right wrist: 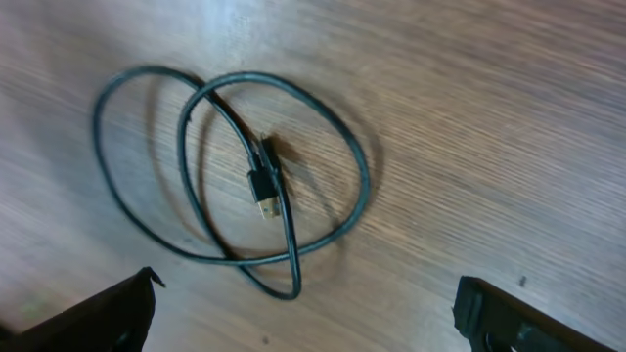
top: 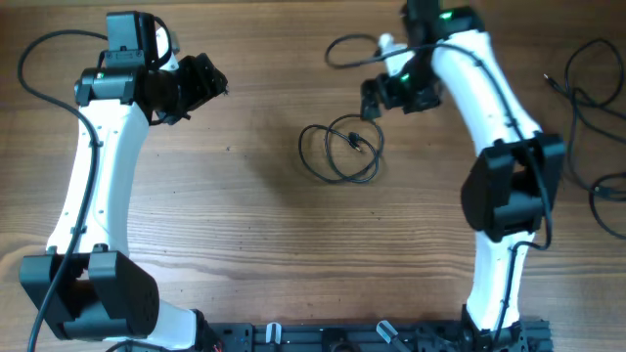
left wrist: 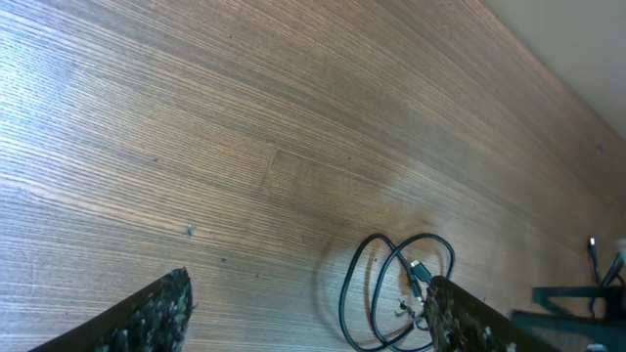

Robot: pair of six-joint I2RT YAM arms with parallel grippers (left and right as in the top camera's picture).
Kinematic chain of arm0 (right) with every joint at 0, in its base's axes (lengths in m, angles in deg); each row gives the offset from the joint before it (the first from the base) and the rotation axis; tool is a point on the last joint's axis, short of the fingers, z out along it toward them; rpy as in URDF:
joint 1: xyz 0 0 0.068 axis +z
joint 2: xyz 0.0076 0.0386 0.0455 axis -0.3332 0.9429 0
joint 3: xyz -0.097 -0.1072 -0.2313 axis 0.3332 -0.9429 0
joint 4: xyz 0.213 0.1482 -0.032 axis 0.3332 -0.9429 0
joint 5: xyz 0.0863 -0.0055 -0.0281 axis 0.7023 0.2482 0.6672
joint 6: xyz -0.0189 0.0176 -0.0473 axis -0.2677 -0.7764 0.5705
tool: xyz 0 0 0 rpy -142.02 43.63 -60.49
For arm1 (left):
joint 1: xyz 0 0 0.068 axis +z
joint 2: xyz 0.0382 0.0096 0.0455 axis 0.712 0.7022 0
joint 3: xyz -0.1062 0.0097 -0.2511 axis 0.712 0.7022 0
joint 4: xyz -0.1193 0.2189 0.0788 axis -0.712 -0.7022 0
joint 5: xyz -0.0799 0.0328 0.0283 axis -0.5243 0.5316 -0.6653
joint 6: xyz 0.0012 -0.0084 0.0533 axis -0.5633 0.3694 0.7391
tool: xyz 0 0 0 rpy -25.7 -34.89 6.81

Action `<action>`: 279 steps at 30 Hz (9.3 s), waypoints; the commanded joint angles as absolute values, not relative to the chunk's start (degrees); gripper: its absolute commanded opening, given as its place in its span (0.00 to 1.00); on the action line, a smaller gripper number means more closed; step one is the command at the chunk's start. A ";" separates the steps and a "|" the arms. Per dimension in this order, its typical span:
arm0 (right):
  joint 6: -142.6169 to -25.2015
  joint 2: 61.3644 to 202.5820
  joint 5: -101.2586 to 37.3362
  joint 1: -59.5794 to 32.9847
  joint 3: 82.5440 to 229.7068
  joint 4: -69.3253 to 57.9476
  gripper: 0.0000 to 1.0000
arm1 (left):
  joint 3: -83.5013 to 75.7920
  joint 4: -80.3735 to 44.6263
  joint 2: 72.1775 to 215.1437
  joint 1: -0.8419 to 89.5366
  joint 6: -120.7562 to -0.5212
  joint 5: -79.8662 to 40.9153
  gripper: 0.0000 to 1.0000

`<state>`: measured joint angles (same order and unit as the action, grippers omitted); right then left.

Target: Untangle cables

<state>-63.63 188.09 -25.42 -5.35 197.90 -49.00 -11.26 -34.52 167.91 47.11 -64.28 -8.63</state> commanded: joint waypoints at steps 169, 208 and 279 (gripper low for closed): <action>-67.04 120.27 -32.76 -16.04 167.13 -13.48 1.00 | -11.64 -33.69 168.46 47.02 -64.45 -6.12 1.00; -68.06 61.47 -32.78 -16.41 82.54 27.52 1.00 | -11.64 -33.69 168.46 47.02 -64.45 -6.12 1.00; -68.08 61.47 -32.78 -16.41 82.54 27.52 1.00 | 75.03 15.32 72.18 43.35 -44.30 4.57 1.00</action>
<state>-67.17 62.09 -32.21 -16.61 82.61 27.33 72.73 15.29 73.93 43.62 -45.50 1.75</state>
